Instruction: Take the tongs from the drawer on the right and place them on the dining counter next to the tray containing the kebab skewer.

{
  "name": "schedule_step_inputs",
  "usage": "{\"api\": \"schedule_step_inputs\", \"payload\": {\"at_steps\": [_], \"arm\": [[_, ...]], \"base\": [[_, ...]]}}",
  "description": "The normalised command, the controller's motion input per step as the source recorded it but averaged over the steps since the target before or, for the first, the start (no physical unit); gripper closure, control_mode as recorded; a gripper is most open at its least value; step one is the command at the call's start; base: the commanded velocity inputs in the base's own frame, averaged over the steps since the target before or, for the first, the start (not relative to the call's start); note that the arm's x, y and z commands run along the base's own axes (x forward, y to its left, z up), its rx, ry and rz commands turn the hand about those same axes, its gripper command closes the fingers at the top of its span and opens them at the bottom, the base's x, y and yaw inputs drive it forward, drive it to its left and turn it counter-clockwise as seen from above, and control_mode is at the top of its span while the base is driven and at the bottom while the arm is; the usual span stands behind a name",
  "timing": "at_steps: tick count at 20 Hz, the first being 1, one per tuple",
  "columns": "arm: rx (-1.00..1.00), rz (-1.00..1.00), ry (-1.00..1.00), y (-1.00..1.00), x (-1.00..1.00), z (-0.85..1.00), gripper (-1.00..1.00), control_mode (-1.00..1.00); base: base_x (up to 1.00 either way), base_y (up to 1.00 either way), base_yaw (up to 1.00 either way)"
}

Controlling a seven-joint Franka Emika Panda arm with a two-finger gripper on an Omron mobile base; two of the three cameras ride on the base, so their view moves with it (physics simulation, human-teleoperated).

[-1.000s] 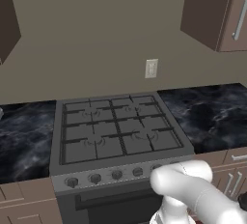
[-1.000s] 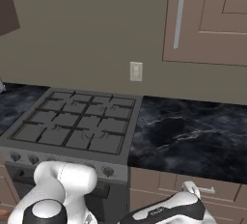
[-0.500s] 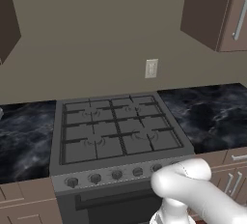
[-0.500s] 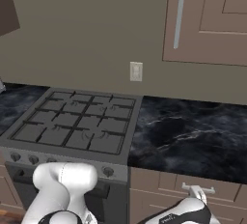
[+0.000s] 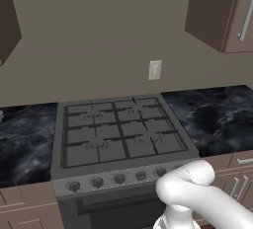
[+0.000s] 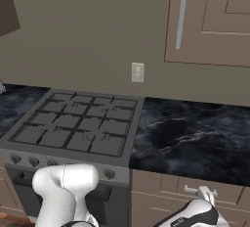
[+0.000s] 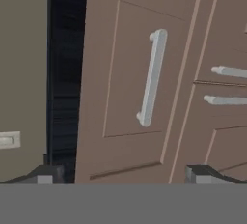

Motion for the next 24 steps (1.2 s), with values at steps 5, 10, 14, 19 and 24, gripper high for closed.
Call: {"api": "schedule_step_inputs", "payload": {"at_steps": [5,10,14,19,24], "arm": [[0.00,0.00,-0.04,-0.19,0.17,-0.31,-1.00,-1.00],[0.03,0.00,-0.02,-0.18,0.15,-0.20,-1.00,-1.00],[0.10,0.00,0.00,-0.08,0.08,-0.07,-1.00,-1.00],[0.06,0.00,0.00,-0.03,0.22,-0.18,-1.00,-1.00],[0.00,0.00,0.00,0.00,0.37,-0.27,-1.00,-1.00]], "base": [[0.00,0.00,0.00],[0.00,0.00,0.00],[0.00,0.00,0.00],[0.00,0.00,0.00],[0.00,0.00,0.00]]}}
